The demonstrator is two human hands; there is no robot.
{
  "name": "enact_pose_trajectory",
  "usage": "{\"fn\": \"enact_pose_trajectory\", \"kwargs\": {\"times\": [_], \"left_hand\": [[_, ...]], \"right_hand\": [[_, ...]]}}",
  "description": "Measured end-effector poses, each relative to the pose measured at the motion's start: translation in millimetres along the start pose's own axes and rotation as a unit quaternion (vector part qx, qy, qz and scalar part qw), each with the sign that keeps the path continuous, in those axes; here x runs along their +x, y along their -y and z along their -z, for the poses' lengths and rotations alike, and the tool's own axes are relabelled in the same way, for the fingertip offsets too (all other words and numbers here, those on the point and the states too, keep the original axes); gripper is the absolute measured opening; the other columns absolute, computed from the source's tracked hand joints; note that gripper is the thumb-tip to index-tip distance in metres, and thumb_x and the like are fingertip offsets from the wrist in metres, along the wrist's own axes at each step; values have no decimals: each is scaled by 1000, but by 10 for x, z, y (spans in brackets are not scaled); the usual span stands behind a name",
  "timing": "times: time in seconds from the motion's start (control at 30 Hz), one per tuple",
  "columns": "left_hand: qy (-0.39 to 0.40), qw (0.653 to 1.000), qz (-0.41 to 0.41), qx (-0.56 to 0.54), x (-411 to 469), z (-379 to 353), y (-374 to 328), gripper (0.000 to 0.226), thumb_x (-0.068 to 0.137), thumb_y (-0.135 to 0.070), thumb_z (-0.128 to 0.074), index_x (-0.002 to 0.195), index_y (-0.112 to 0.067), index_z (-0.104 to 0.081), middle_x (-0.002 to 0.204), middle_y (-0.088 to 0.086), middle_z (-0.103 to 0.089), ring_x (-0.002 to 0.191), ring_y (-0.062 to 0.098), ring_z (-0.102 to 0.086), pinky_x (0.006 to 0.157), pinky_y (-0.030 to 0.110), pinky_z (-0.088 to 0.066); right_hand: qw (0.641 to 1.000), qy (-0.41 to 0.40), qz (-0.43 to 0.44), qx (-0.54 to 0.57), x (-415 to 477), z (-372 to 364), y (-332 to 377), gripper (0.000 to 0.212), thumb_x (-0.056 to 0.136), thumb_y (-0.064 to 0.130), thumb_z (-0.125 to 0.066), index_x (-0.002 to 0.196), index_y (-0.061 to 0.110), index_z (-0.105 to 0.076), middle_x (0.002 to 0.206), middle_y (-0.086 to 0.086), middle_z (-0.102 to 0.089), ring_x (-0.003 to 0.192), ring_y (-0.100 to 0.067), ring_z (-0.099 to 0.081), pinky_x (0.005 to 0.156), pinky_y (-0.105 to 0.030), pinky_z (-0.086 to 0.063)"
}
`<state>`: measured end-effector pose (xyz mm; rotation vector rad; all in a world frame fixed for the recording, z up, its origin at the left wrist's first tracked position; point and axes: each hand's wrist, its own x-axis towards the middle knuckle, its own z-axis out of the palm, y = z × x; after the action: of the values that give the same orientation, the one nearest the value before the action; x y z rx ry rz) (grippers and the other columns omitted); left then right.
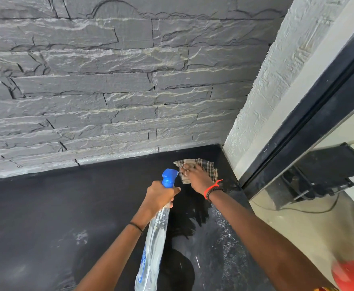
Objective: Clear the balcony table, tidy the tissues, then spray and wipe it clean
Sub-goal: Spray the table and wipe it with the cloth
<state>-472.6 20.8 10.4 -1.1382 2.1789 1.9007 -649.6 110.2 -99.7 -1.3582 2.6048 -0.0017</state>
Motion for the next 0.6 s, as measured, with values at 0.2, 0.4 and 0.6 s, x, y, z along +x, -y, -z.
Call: {"fn": "enact_pose_trajectory", "kwargs": {"times": [0.2, 0.4, 0.6], "left_hand": [[3, 999, -10, -38, -11, 293, 75, 20, 86, -16, -66, 76, -8, -51, 58, 3, -48, 49, 13, -49, 52, 25, -47], [-27, 999, -13, -37, -24, 565, 209, 21, 85, -16, -67, 74, -9, -51, 55, 2, -48, 47, 11, -49, 51, 25, -46], [-43, 998, 0, -44, -49, 662, 272, 20, 83, -14, -67, 74, -7, -51, 55, 3, -47, 48, 14, -47, 52, 26, -46]], "right_hand": [[998, -24, -52, 24, -83, 132, -183, 64, 86, -10, -36, 143, 21, -40, 153, 5, -29, 138, -25, -27, 109, -39, -34], [994, 28, -103, 21, 445, 272, -26, 49, 92, 0, -38, 137, 19, -45, 153, 0, -27, 136, -30, -27, 107, -53, -33], [1000, 2, -27, 7, 216, 121, 302, 65, 87, -10, -37, 146, 19, -33, 157, 1, -21, 139, -32, -21, 110, -51, -31]]}}
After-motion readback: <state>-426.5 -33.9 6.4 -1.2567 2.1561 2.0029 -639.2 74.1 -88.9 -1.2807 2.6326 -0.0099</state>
